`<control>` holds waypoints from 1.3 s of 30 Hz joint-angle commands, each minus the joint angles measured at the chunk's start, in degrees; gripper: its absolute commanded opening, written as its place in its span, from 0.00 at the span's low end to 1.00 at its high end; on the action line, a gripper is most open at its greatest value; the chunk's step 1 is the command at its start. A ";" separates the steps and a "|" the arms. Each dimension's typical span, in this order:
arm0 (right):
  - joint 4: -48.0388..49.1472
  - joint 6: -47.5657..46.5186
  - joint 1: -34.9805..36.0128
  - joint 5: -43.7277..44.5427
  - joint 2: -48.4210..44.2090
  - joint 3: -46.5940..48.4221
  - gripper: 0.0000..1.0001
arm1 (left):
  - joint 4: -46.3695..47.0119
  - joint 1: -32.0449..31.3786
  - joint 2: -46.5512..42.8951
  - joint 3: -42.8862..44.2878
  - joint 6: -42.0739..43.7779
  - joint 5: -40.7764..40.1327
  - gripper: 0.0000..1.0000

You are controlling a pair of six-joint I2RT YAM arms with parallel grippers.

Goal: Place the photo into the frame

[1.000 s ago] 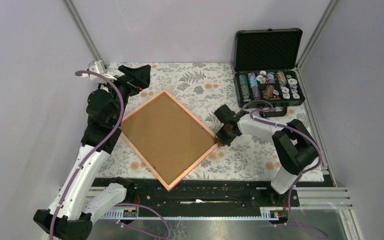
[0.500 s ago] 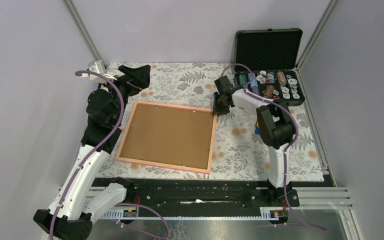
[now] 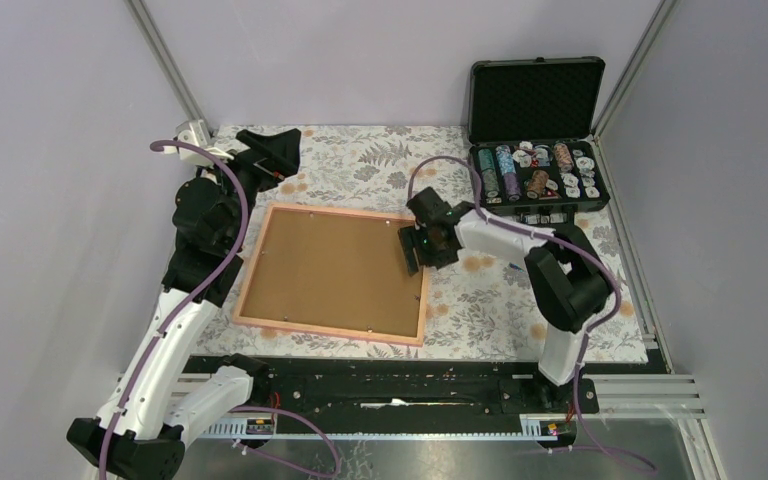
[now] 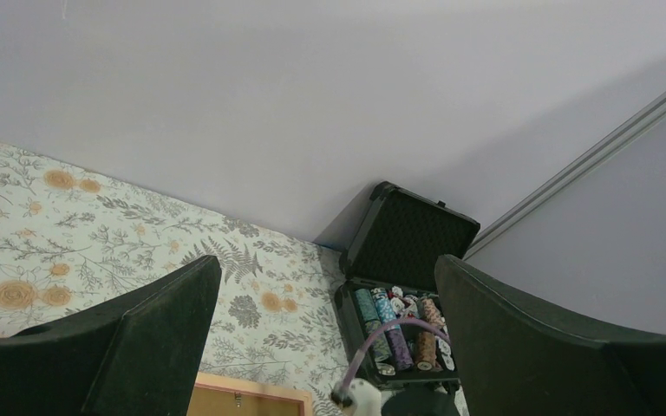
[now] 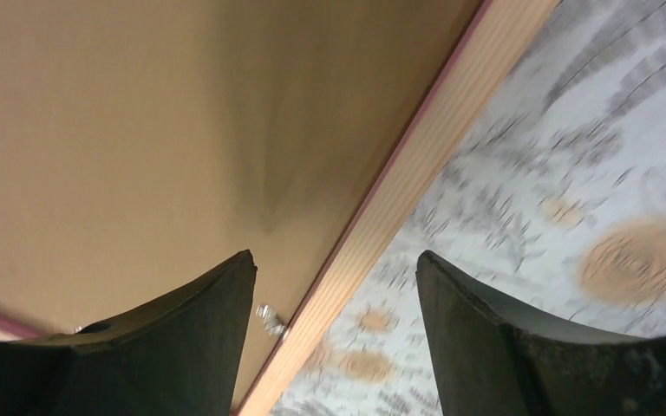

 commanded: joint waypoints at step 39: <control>19.03 -22.76 39.62 17.19 -3.77 -14.39 0.25 | -0.12 -1.14 2.76 4.67 2.29 -0.07 0.99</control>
